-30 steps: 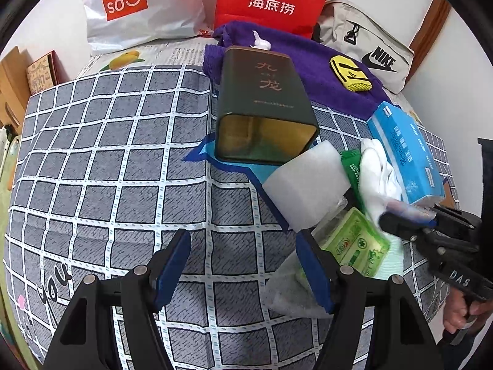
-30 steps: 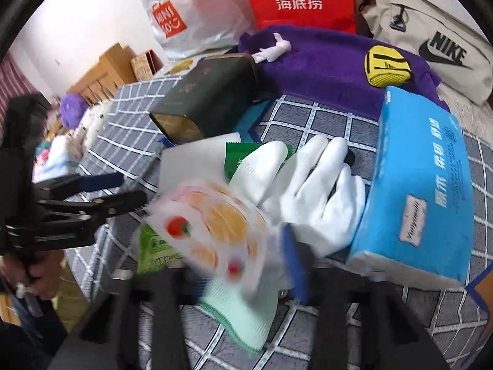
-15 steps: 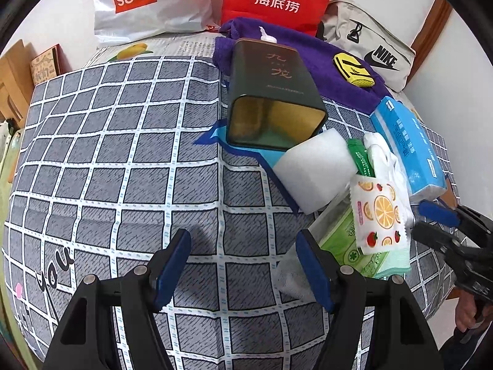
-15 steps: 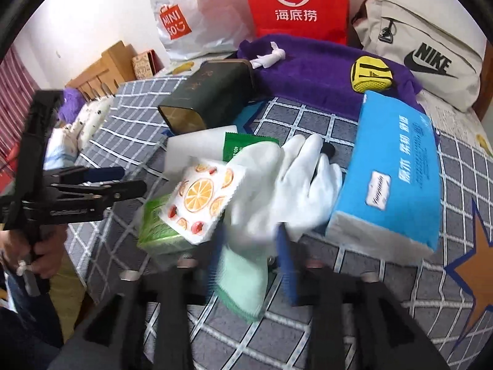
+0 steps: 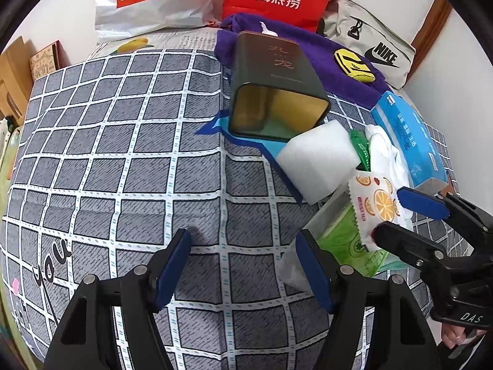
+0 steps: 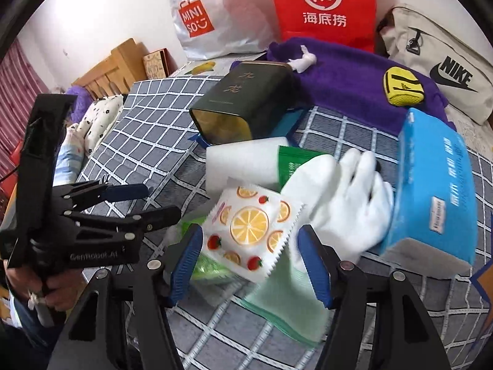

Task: Organize soft objects
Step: 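Grasp the orange-print wet-wipe packet with the right tool, then grasp the green tissue pack with the left tool while the right tool lifts the orange packet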

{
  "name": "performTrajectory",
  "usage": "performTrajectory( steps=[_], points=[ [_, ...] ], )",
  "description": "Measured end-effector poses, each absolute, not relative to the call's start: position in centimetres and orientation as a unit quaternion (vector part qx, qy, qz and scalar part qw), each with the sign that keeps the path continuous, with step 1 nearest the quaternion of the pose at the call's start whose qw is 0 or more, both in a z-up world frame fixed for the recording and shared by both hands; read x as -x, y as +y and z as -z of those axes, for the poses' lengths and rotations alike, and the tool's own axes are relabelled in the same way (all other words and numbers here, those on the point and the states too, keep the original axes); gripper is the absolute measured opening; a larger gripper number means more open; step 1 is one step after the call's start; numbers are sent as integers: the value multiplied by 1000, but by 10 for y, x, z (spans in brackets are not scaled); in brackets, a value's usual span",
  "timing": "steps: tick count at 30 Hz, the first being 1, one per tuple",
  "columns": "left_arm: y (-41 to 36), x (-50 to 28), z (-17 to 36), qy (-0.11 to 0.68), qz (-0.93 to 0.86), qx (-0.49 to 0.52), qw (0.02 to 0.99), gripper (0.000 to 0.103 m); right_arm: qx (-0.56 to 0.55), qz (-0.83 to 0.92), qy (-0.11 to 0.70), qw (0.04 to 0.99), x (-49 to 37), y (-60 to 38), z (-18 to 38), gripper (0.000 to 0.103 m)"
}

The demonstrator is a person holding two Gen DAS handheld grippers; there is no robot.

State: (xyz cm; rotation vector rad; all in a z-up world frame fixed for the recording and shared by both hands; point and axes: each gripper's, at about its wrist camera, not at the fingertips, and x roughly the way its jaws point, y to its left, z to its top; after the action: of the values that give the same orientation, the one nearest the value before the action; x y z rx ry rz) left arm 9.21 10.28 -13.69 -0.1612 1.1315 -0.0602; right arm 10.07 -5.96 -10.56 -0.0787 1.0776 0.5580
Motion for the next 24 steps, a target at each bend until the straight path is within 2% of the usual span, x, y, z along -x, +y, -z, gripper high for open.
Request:
performTrajectory(
  steps=[3,10,16,24],
  points=[
    [107,-92,140,538,26,79,839,69,46,-251,511,821,-103,-49,107,71],
    [111,-91,139,536,25,81,840,69,101,-232,508,823,-100,-26,116,71],
    [120,-87,139,532,23,94,841,69,111,-233,492,831,-93,-32,112,59],
    [115,-84,134,524,31,98,845,69,79,-237,474,844,-90,-52,87,58]
  ],
)
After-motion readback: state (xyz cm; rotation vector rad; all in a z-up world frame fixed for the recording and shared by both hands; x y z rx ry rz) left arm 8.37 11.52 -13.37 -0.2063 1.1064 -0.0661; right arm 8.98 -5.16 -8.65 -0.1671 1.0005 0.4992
